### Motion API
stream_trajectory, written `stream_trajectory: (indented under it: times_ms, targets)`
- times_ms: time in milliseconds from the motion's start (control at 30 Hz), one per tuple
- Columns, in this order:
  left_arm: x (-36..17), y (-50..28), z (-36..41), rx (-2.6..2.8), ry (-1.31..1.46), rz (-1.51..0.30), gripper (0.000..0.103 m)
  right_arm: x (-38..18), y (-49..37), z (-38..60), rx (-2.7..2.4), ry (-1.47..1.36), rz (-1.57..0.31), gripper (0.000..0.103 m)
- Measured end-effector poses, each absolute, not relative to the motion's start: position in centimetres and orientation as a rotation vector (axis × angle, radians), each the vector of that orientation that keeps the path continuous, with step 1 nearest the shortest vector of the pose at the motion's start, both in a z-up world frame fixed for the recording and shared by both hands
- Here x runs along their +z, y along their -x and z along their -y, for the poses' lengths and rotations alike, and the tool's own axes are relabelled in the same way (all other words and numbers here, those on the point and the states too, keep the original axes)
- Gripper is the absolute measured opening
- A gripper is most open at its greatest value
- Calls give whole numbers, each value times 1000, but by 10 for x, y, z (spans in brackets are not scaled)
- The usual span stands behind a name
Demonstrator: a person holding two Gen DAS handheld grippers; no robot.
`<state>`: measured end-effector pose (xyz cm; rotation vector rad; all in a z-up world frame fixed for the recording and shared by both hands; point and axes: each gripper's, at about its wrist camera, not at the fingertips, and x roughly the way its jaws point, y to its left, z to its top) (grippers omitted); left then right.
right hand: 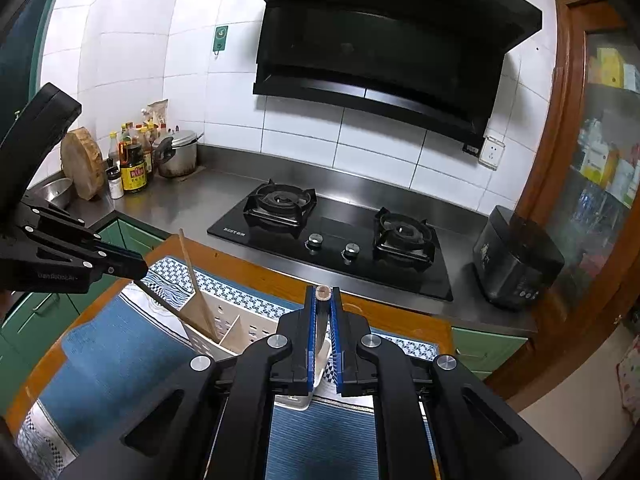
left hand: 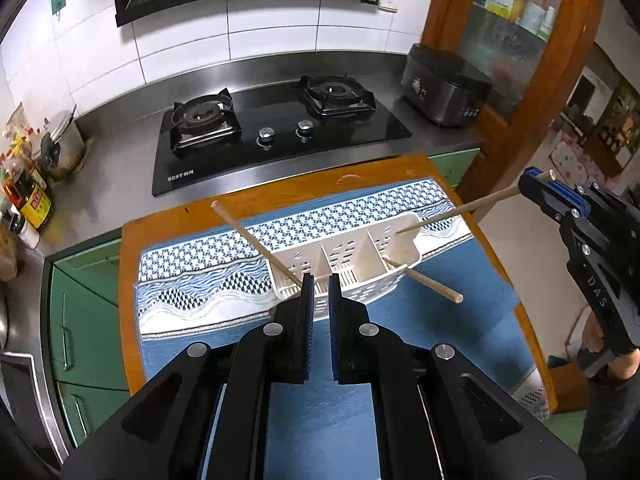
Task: Organize utensils
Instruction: 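Lower both chopsticks into the white holder and open both grippers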
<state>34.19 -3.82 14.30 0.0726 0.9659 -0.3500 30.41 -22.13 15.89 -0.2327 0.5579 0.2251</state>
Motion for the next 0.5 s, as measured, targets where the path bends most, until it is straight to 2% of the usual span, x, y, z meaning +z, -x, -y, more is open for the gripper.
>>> stream_trajectory:
  times_ms: [133, 300, 433, 500]
  targets:
    - [146, -339, 38, -362, -63, -936, 6, 152, -308, 219, 220, 238, -576, 7]
    - [151, -329, 33, -376, -39, -900, 11, 152, -309, 220, 214, 237, -584, 7]
    - [153, -320, 29, -367, -38, -874, 30, 151, -306, 218, 212, 247, -589, 7]
    - [154, -314, 27, -368, -46, -860, 36, 150, -302, 218, 207, 248, -588, 7]
